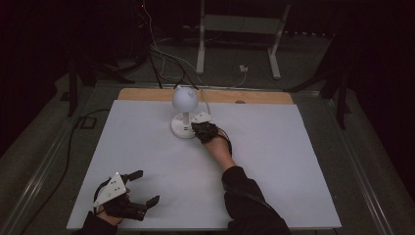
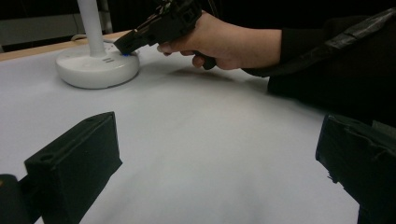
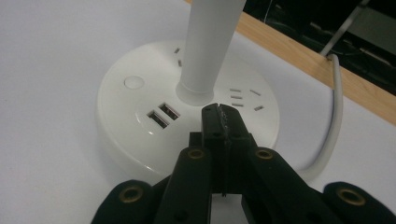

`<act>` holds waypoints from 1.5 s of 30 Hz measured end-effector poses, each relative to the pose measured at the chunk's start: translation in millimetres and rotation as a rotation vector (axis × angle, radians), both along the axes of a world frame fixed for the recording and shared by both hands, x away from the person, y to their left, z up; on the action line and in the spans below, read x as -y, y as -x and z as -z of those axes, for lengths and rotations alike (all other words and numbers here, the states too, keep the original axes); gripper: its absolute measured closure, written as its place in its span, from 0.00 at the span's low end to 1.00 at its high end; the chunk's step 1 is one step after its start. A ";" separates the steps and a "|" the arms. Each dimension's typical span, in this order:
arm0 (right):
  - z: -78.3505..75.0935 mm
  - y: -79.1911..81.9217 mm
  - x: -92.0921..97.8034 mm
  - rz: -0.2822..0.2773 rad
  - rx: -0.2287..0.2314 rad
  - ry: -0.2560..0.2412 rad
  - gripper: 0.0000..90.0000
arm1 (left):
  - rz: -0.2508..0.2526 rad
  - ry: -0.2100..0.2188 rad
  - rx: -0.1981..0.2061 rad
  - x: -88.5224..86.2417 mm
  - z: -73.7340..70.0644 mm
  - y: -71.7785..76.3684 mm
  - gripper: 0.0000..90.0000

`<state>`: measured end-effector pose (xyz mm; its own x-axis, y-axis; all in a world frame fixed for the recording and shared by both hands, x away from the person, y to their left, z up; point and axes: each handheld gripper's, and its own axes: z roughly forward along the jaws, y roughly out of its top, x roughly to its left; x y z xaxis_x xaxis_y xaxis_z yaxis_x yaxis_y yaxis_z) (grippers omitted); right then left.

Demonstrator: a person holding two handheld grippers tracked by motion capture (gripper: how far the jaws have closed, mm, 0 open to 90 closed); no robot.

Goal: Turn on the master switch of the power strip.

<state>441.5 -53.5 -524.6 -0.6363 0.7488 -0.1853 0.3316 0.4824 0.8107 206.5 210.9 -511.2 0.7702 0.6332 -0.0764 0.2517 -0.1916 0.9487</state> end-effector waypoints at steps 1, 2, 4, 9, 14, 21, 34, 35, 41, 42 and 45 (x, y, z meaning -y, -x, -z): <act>-1.3 -1.0 1.8 -0.004 -0.008 -0.015 1.00 | 0.000 0.003 -0.001 -0.2 0.2 -0.2 0.00; -3.8 -1.2 2.5 -0.003 -0.010 -0.017 1.00 | -0.002 0.003 -0.001 -0.3 0.4 -0.4 0.00; -5.8 -0.9 3.4 -0.009 -0.013 -0.021 1.00 | -0.002 0.003 -0.005 -1.2 0.7 -0.6 0.00; -13.8 3.3 15.3 -0.013 -0.022 -0.100 1.00 | -0.006 0.009 0.002 -1.7 -0.1 -0.8 0.00; -19.9 8.3 21.6 -0.037 -0.038 -0.128 1.00 | 0.001 0.002 -0.001 0.0 0.5 -1.5 0.00; -19.3 20.9 23.2 -0.083 -0.097 -0.132 0.79 | 0.007 -0.006 0.000 2.4 0.3 -0.9 0.00; -26.3 27.8 25.2 -0.123 -0.170 -0.176 0.13 | 0.010 -0.006 0.002 2.5 0.1 -1.2 0.00; -27.0 28.2 25.9 -0.127 -0.175 -0.181 0.08 | 0.010 -0.005 0.002 2.5 0.1 -1.4 0.00; -32.9 30.8 32.3 -0.156 -0.228 -0.193 0.00 | 0.009 -0.002 -0.002 2.9 -0.1 -1.2 0.00; -33.8 31.2 34.3 -0.159 -0.232 -0.195 0.00 | 0.012 0.003 0.001 3.4 -0.8 -0.4 0.00; -35.4 35.2 41.1 -0.158 -0.245 -0.185 0.00 | 0.023 -0.003 0.007 5.2 -1.5 0.3 0.00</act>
